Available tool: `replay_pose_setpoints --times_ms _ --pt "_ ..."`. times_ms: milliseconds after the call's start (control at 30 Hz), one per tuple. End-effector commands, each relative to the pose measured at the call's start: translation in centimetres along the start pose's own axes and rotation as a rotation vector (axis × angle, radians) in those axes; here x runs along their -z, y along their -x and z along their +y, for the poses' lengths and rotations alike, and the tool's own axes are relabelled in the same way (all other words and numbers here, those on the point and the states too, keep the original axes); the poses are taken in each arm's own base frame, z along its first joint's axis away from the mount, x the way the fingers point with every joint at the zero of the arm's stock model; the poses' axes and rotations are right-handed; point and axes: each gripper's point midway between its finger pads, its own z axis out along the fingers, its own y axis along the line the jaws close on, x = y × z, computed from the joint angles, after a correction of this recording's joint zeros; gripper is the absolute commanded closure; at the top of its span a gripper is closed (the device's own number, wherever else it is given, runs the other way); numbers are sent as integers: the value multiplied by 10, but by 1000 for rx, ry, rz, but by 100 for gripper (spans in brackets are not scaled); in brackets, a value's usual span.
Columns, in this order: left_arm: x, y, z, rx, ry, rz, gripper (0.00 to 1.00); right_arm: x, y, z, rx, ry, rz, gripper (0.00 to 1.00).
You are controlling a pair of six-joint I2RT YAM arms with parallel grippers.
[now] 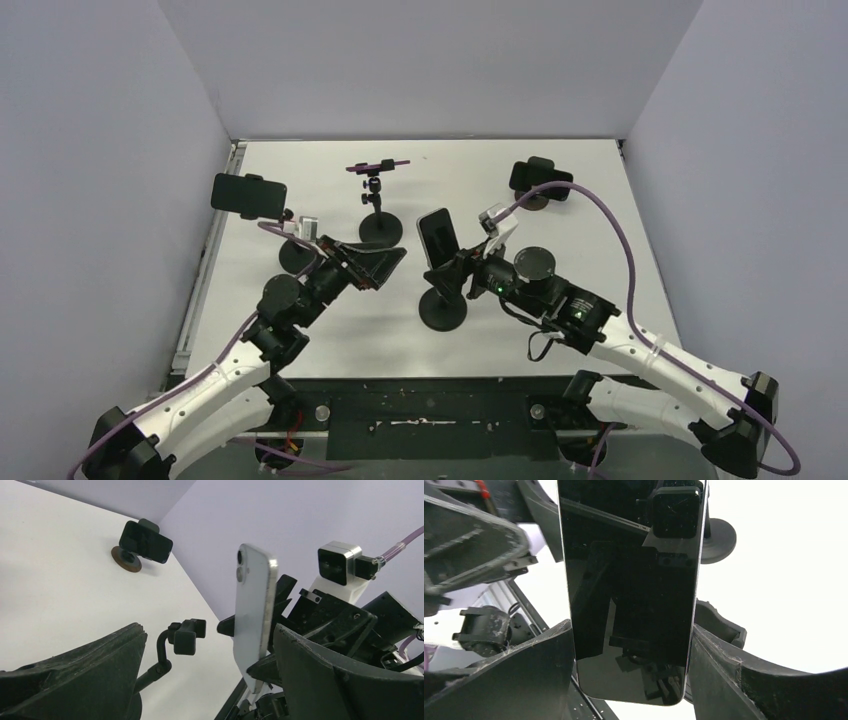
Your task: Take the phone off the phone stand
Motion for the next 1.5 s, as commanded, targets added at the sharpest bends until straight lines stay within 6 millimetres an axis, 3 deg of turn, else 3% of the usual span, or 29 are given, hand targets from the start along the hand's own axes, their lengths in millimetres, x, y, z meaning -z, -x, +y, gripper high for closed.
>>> replay_pose_setpoints --times_ms 0,200,500,767,1033,1067,1167,1233,1367,1467 --pt "-8 19 -17 -73 24 15 3 -13 43 13 16 9 -130 100" --pt "-25 23 -40 -63 -18 71 5 -26 52 27 36 15 -161 100" --pt "-40 6 -43 -51 -37 174 30 -31 54 41 58 13 -183 100" --pt "-35 5 -46 -45 -67 166 59 -33 57 35 44 -41 -214 100" --pt "-36 6 -45 -71 -54 166 100 -41 49 41 64 -51 -186 100" --pt "-36 7 -43 -80 -43 165 100 -40 49 42 65 -46 -184 92" --pt "-33 11 -34 -107 8 152 100 -38 47 48 83 -17 -163 50" --pt "-29 14 -29 -131 41 144 100 -36 47 50 91 -8 -152 30" --pt "-20 20 -23 -187 91 146 100 -27 51 56 111 17 -129 3" --pt "-10 22 -19 -228 127 158 100 -17 49 54 138 10 -92 0"
